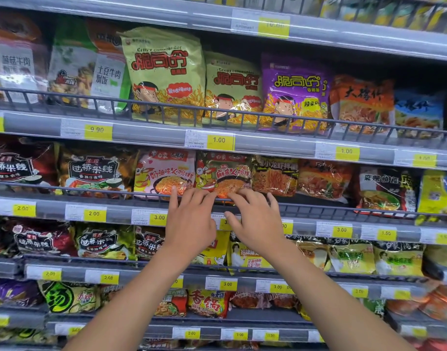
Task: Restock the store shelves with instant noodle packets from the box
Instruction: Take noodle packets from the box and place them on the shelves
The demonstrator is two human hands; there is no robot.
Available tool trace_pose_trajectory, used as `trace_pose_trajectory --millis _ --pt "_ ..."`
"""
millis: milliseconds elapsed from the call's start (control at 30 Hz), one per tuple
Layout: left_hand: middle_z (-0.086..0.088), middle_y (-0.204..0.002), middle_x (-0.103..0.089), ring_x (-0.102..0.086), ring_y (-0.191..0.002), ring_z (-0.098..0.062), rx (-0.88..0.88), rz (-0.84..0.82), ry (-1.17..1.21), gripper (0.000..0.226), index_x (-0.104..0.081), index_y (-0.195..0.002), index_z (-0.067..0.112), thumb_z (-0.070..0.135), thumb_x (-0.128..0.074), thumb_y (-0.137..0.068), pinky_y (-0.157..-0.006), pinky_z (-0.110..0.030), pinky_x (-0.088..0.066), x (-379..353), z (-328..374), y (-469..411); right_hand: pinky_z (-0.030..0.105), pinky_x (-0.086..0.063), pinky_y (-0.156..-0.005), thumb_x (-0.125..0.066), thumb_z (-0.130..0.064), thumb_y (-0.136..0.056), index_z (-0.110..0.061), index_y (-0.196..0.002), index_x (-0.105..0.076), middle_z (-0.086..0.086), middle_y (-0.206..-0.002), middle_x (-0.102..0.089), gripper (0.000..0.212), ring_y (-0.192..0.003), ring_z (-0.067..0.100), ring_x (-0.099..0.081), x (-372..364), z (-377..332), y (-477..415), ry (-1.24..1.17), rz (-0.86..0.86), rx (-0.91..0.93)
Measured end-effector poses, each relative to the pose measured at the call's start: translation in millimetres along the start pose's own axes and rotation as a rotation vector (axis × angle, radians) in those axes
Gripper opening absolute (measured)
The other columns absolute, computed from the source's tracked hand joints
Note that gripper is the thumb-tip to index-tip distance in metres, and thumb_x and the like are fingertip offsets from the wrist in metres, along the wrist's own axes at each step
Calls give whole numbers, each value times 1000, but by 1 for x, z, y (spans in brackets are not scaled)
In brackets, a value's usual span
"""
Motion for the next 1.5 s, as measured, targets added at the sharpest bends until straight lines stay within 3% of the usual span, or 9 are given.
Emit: trace_pose_trajectory --millis 200,367,600,967,1233,1500 --pt "3 -150 -46 -30 -147 -24 -1 12 11 62 -45 -146 24 29 -60 -86 -119 -65 -15 4 10 8 56 -16 -121 -46 -52 -95 -34 -143 -46 -9 -145 -47 52 -141 16 -35 6 1 9 -19 1 14" --pt "1 -157 -36 -22 -151 -26 -2 28 -37 67 -40 -148 27 53 -60 -90 -118 -65 -15 10 20 14 56 -13 -122 -46 -59 -93 -36 -145 -43 -7 -154 -39 57 -147 18 -26 16 5 18 -24 32 22" --pt "-3 -165 -20 -11 -154 -27 19 72 -26 76 -34 -151 30 67 -53 -88 -118 -65 -17 22 44 27 56 -11 -123 -49 -65 -91 -36 -147 -41 -8 -157 -34 64 -151 17 -19 40 29 40 -29 69 34" --pt "-2 -165 -19 -9 -155 -27 17 24 -36 77 -40 -149 30 73 -51 -86 -118 -65 -19 26 107 69 58 -15 -121 -55 -66 -88 -35 -144 -45 -5 -156 -38 65 -150 20 -25 65 67 106 -28 31 30" --pt "-2 -166 -17 -9 -155 -27 6 -56 -63 80 -34 -152 32 73 -51 -85 -119 -64 -17 24 154 112 53 -7 -124 -52 -65 -90 -34 -146 -43 -7 -156 -36 64 -150 18 -22 78 89 169 -59 -9 24" --pt "-2 -166 -17 -8 -155 -27 7 -124 -64 80 -34 -152 30 71 -52 -87 -119 -64 -17 12 182 164 56 -10 -123 -48 -69 -89 -36 -147 -41 -8 -157 -35 67 -150 18 -22 69 101 227 -103 -73 -6"
Point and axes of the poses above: each hand's wrist, its own y-axis away from the middle knuckle, its own x-axis out of the back of the hand, z = x × y, the point moved 6 cm from there along -y, towards the middle knuckle
